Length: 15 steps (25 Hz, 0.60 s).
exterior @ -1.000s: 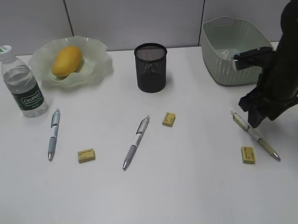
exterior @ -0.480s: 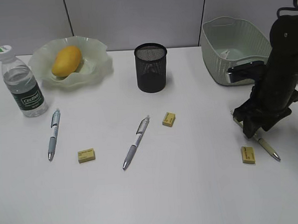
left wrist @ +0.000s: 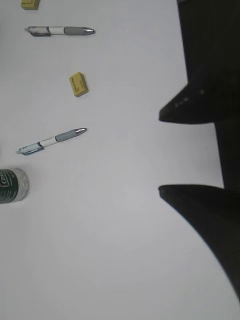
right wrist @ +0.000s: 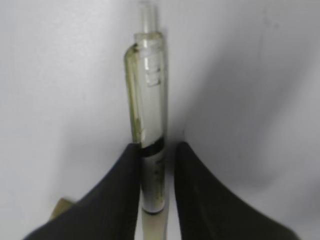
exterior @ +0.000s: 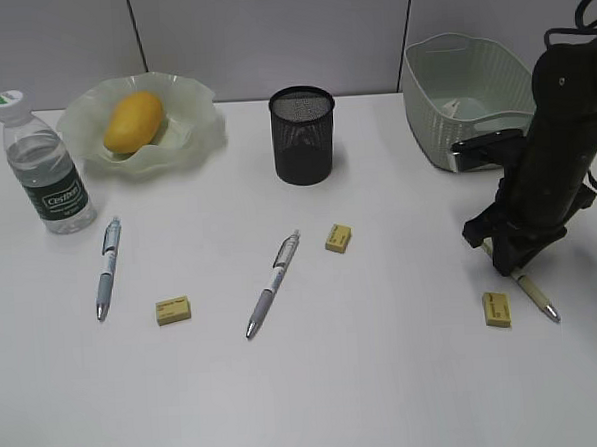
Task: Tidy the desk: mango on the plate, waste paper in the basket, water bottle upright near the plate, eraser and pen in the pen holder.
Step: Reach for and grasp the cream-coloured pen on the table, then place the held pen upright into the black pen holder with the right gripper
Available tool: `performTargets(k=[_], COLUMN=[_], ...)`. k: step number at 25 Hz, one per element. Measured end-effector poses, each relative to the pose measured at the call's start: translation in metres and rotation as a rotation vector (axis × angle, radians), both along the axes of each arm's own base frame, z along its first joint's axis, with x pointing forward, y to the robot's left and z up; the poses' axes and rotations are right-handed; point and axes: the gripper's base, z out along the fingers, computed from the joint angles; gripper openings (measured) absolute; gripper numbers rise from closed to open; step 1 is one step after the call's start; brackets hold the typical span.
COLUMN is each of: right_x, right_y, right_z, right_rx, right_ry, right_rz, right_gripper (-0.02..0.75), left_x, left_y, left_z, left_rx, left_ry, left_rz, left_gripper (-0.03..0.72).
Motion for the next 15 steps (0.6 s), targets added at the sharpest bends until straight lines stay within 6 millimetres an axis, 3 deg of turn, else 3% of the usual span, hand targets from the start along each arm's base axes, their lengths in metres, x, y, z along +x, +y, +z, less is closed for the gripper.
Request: performTargets(k=[2, 10, 15], right_x=[0.001, 0.007, 0.022], right_y=[0.000, 0.006, 0.036], right_z=[0.000, 0.007, 0.032], right_rx=[0.002, 0.030, 0.068], right_ry=[-0.001, 0.043, -0.002], right_rz=[-0.001, -0.029, 0.019], right_gripper=[0.117, 0.115, 0.115], left_x=[0.000, 0.000, 0.000], left_y=[0.000, 0.001, 0.001], left_z=[0.000, 0.000, 0.000], left_rx=[0.001, 0.006, 0.006], left_ry=[0.000, -0.001, -0.001], left_rz=[0.000, 0.002, 0.002], left_gripper=[0.309, 0.309, 0.309])
